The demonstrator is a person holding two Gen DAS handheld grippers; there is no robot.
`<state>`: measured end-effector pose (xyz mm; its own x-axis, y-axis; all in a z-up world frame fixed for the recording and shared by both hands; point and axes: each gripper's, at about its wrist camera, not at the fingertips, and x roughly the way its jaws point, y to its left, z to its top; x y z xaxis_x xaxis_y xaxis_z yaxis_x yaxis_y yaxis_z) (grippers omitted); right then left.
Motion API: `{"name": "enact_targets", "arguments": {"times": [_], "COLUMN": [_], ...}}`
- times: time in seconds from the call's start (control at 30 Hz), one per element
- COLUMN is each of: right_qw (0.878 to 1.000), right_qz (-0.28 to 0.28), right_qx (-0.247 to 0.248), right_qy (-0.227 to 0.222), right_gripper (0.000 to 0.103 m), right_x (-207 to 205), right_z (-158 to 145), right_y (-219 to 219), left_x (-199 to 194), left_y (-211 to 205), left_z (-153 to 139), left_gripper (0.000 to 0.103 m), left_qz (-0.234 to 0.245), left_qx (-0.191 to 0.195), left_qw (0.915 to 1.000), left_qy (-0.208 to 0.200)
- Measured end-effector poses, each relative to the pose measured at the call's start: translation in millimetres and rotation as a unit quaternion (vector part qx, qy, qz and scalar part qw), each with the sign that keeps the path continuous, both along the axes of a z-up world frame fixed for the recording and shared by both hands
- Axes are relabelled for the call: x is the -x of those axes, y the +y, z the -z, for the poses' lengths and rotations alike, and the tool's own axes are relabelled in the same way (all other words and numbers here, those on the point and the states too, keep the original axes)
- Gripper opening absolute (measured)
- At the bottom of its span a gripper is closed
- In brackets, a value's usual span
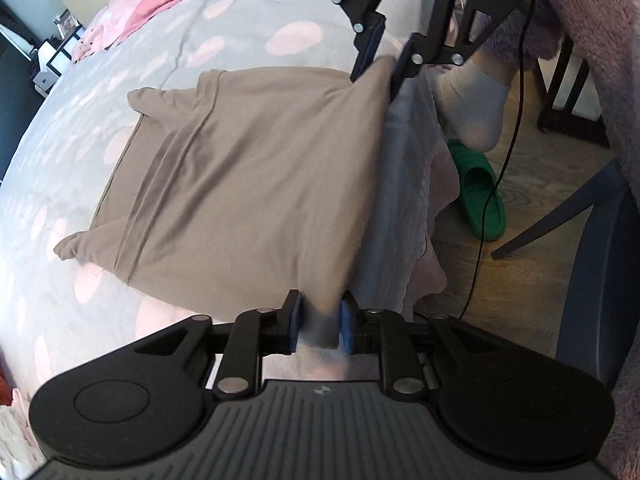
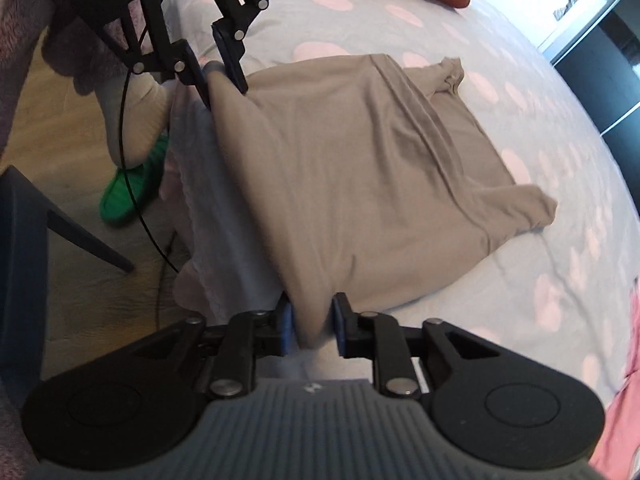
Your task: Fold clothes
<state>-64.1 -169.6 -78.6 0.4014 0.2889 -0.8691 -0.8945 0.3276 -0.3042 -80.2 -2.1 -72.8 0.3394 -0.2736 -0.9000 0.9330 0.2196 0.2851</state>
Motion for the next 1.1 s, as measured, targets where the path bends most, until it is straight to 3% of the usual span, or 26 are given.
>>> {"name": "enact_targets", "arguments": {"times": [0.1,0.17,0.23,0.33,0.47,0.53,0.67,0.77,0.93,1.03,1.1], "right_qw": [1.000,0.999,0.995,0.990,0.990,0.988,0.987,0.988,0.987,0.981,0.974], "right_qz": [-0.002,0.018,0.048,0.061,0.053,0.060,0.070,0.067,0.069,0.095,0.128], "right_qx": [-0.010,-0.035,-0.073,-0.112,-0.124,-0.130,-0.116,-0.094,-0.100,-0.119,-0.140], "right_qy": [0.007,0.021,0.048,0.054,0.051,0.051,0.085,0.099,0.107,0.120,0.120], "right_gripper": [0.032,0.032,0.037,0.037,0.034,0.016,0.015,0.015,0.015,0.016,0.018], "right_x": [4,2,-4,-10,-18,-16,-27,-26,-23,-38,-58], "right_z": [-8,-17,-25,-29,-27,-26,-15,-3,-2,-13,-22], "right_y": [-8,-18,-28,-32,-17,-15,-10,-8,-11,-17,-25], "left_x": [2,-2,-8,-12,-17,-23,-26,-24,-21,-35,-55], "left_y": [7,16,24,24,11,7,1,1,0,8,20], "left_z": [-12,-22,-30,-34,-30,-27,-11,-5,6,-9,-24], "left_gripper": [0.030,0.045,0.048,0.049,0.045,0.044,0.028,0.028,0.030,0.031,0.038], "left_qz": [-0.018,-0.051,-0.083,-0.088,-0.090,-0.116,-0.124,-0.116,-0.103,-0.131,-0.173], "left_qx": [0.028,0.062,0.093,0.115,0.130,0.138,0.119,0.109,0.093,0.123,0.156], "left_qw": [0.9991,0.9958,0.9912,0.9890,0.9870,0.9834,0.9834,0.9852,0.9878,0.9800,0.9693], "left_qy": [0.027,0.043,0.045,0.030,0.026,0.025,0.059,0.064,0.072,0.085,0.080]}}
